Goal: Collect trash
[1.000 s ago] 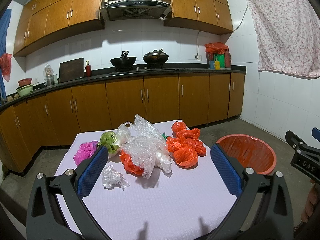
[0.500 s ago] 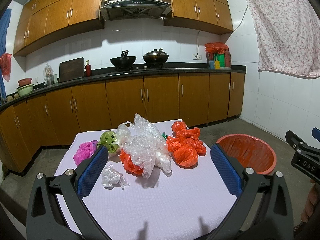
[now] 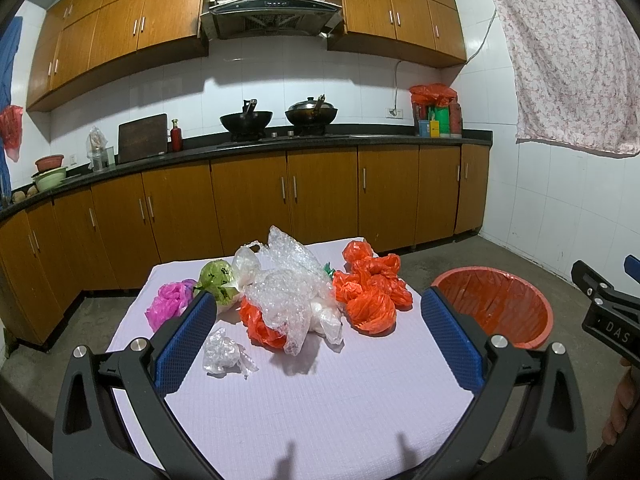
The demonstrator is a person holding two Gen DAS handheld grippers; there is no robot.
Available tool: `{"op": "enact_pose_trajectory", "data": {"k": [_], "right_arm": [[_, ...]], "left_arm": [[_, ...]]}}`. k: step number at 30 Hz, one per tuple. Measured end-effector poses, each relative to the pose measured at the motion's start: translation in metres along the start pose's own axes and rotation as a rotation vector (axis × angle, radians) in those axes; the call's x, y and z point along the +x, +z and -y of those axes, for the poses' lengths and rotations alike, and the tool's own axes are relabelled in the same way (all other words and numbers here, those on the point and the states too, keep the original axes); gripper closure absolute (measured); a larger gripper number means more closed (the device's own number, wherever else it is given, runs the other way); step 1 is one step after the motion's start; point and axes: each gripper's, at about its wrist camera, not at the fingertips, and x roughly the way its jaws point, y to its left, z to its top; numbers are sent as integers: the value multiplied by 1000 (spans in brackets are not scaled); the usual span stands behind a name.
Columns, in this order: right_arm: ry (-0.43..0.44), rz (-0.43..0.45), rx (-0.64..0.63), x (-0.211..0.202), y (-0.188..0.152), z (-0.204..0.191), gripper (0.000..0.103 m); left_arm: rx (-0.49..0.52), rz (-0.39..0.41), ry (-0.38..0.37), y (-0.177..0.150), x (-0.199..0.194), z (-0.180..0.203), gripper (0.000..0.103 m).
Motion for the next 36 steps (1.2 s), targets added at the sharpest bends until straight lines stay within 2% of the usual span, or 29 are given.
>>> {"op": "enact_pose_trajectory", "data": {"k": [8,13,17,20,28,36], "right_arm": [[4,-7,0,1,2,-1,4],[30,-26,-3,10,-6,-1,4],[48,-41,-12,21,-7,-9,4],[79,-62,-19,29,-7,-17,4],[189,-141,-30,62,-11,-50,14],[272,-197,-62,103,-11,-93,19]], "left_arm": [[-4,-9,11,-4,-1,0,2],[-23,-43,29,-10,4,-11,2],[-49,-74,68,-17,12,-35,2],[-72,-96,117,-23,15,-56,2],[-127,-143,231,-41,22,-111,2],[-132,-186,237,-50,51,-126,2]]}}
